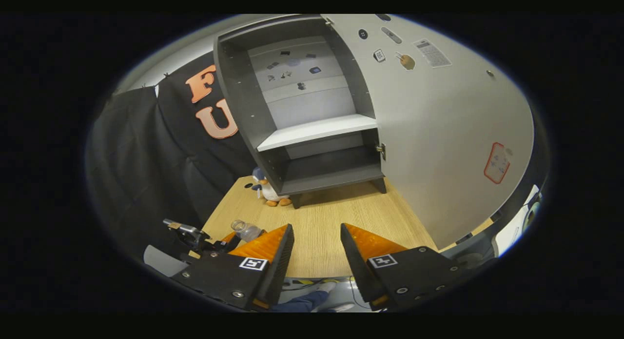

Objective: Open the cabinet door with the right hand, grasp the bottle in the cabinet with the left hand and place it on the coaster, then close the cabinet door with the right hand.

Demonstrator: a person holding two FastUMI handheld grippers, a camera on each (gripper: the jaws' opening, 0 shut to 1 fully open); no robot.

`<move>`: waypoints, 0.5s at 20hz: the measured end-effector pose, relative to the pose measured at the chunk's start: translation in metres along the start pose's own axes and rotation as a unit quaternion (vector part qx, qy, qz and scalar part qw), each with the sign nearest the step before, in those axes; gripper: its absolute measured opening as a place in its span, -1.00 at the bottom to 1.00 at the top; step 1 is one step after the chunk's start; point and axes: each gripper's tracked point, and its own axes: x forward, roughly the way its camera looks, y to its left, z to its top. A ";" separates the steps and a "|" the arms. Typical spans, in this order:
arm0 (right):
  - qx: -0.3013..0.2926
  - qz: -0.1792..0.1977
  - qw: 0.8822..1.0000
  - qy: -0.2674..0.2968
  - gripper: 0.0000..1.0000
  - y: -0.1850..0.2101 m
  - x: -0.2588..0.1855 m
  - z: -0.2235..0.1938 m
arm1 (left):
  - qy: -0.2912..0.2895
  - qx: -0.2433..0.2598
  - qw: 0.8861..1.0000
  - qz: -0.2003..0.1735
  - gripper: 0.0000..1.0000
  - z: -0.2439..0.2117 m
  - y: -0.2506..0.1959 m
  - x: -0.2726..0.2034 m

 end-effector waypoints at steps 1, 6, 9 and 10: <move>-0.001 0.000 1.000 -0.001 0.22 0.001 -0.001 0.000 | 0.001 -0.001 1.000 0.001 0.82 0.003 0.001 -0.002; -0.004 0.000 1.000 -0.018 0.22 0.001 -0.019 0.007 | -0.008 0.003 1.000 0.007 0.87 0.025 0.002 -0.014; -0.001 -0.001 1.000 -0.026 0.23 -0.002 -0.033 0.007 | -0.013 -0.003 1.000 0.001 0.90 0.041 -0.001 -0.023; 0.002 -0.001 1.000 -0.030 0.24 -0.003 -0.039 0.008 | -0.016 -0.001 1.000 0.001 0.90 0.046 -0.002 -0.028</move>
